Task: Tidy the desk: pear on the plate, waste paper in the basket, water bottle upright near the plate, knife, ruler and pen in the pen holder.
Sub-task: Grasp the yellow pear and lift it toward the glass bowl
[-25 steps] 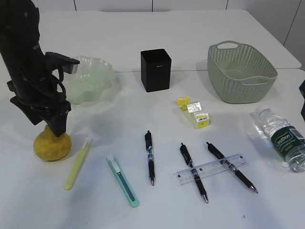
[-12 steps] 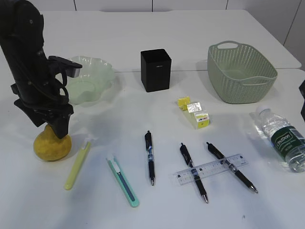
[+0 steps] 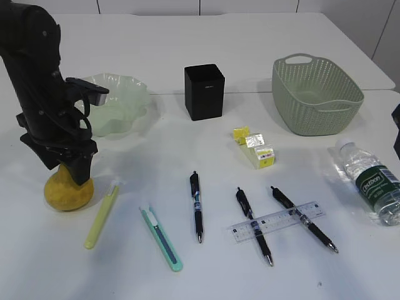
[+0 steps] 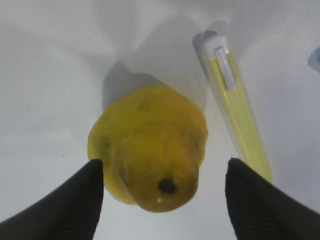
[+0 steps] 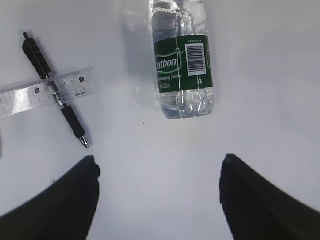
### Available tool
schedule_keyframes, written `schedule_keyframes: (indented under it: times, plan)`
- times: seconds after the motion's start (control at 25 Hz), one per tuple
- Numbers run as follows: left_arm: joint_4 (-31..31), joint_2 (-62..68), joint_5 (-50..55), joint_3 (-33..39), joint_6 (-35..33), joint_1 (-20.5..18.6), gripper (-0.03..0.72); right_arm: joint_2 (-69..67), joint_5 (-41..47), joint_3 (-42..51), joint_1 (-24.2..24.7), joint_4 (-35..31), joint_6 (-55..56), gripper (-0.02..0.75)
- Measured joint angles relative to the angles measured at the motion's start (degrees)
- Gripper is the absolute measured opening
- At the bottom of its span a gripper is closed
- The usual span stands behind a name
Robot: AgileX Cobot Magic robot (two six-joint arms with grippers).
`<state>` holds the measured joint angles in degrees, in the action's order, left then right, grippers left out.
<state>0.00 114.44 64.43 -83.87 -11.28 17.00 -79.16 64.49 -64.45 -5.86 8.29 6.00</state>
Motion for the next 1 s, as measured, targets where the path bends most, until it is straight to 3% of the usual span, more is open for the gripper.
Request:
schedule_keyframes:
  times: [0.44,1.0]
  plan:
    - [0.0,0.1,0.5,0.0,0.0,0.0,0.516,0.0,0.0,0.0,0.0,0.0,0.0,0.557]
    - [0.31,0.1,1.22,0.0,0.0,0.0,0.323,0.0,0.0,0.0,0.0,0.0,0.0,0.557]
